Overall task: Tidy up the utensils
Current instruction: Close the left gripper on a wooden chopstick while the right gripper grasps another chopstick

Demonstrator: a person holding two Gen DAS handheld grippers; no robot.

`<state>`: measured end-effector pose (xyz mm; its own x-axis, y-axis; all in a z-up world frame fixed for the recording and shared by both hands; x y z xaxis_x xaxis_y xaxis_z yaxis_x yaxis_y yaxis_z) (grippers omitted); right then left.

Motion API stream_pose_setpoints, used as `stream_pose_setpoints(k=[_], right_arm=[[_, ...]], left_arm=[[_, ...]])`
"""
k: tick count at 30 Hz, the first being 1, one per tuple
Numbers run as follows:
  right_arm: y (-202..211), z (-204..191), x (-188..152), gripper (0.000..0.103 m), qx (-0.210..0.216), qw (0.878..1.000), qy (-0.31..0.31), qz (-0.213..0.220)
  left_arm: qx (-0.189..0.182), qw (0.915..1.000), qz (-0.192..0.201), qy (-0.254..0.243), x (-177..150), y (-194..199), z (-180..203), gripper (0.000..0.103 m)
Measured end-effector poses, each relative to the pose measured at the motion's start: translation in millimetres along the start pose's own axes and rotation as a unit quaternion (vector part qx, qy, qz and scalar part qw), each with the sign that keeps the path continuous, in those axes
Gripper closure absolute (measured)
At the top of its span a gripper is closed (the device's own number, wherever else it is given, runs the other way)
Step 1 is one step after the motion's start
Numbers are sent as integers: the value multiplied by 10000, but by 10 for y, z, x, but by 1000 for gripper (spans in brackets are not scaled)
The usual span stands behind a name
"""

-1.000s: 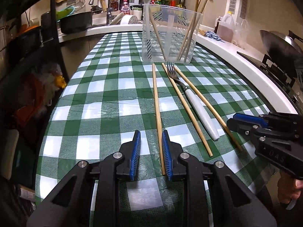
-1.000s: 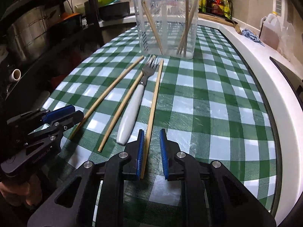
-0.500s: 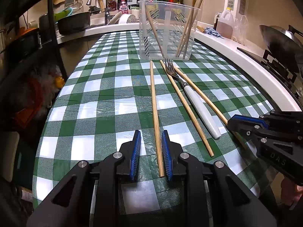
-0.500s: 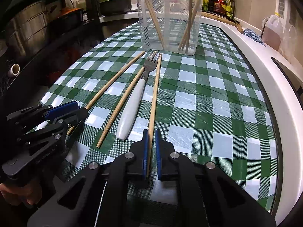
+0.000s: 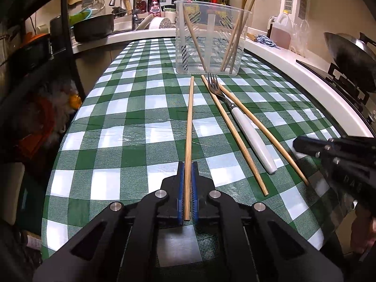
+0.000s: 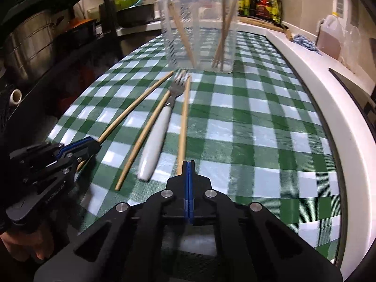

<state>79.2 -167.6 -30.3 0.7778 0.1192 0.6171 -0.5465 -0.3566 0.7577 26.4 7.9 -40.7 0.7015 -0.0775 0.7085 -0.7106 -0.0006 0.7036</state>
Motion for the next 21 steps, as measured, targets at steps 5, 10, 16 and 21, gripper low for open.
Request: stream_pose_setpoints(k=[5, 10, 16, 21], right_arm=[[-57, 139, 24, 103, -164, 9994, -306, -91], [-2, 139, 47, 98, 155, 9989, -445, -43], [-17, 52, 15, 90, 289, 9990, -292, -155], [-57, 5, -14, 89, 328, 9988, -201, -297]], left_arm=[[24, 10000, 10, 59, -2, 5, -36, 97], [-14, 10000, -27, 73, -7, -8, -46, 97], [-24, 10000, -16, 81, -11, -8, -46, 97], [-29, 10000, -15, 84, -11, -7, -46, 97]])
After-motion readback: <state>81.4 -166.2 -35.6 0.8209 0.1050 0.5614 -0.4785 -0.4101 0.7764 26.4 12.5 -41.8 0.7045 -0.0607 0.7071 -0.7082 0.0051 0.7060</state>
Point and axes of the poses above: each gripper's, at about its wrist camera, not at the fingertips, and y roughly against the way its jaws point, z to its right, x to its top, the point moved 1 cm from there along -y, roughly the way its jaws point, and after that the axes turned 9 degrees about -y, right-handed, at the moved point
